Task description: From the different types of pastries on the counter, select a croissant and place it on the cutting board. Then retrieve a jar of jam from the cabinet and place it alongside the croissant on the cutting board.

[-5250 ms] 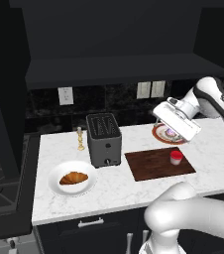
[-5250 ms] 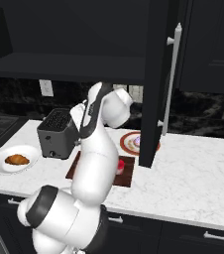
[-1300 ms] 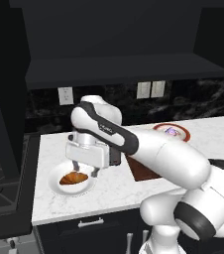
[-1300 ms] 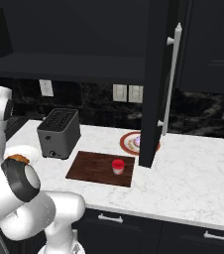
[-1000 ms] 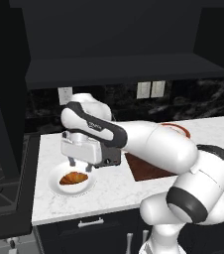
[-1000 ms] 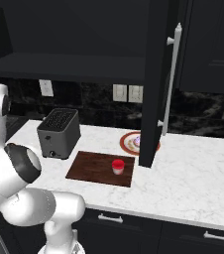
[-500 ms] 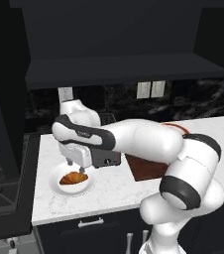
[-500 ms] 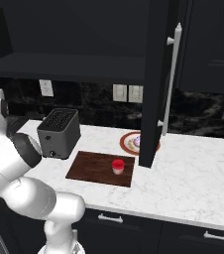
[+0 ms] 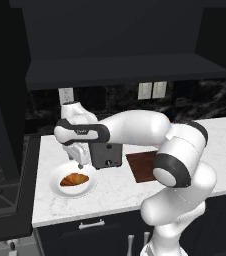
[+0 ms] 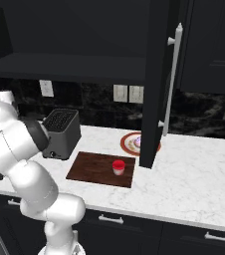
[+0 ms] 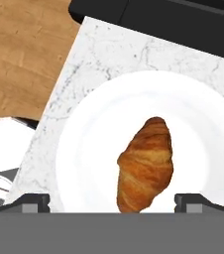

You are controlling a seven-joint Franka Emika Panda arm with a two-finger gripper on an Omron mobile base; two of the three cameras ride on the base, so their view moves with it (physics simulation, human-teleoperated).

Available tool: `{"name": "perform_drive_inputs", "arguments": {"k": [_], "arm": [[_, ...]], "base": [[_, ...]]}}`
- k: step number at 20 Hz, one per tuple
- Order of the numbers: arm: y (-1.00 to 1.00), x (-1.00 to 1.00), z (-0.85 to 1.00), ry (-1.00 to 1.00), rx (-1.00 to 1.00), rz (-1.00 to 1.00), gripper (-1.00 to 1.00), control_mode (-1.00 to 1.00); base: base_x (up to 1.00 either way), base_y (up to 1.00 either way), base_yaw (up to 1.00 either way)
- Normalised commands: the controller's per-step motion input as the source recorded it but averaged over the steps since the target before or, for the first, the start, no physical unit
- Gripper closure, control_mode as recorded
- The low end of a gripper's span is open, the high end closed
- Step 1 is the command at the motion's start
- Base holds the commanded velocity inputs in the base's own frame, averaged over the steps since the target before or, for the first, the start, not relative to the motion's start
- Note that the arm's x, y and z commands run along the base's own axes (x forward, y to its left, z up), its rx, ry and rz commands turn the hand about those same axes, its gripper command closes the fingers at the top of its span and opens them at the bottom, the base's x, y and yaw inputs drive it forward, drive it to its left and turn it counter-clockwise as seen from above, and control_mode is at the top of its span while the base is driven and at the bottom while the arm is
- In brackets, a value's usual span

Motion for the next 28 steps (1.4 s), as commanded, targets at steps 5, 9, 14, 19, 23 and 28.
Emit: {"name": "perform_drive_inputs", "arguments": {"k": [5,9,14,19,23,28], "arm": [[0.17,0.02,-0.2,-0.09,-0.01,-0.06,-1.0,-1.0],[0.02,0.05,-0.56,-0.06,0.0,-0.09,-1.0,-1.0],[0.0,0.14,-0.49,-0.06,0.0,-0.06,-1.0,-1.0],[0.0,0.03,-0.36,-0.07,0.0,-0.07,-1.0,-1.0],[0.0,0.01,-0.36,-0.07,0.0,-0.07,-1.0,-1.0],[0.0,0.16,-0.34,-0.04,0.0,-0.06,-1.0,-1.0]], "base": [[0.0,0.0,0.0],[0.0,0.0,0.0],[0.0,0.0,0.0],[0.0,0.0,0.0],[0.0,0.0,0.0],[0.0,0.0,0.0]]}}
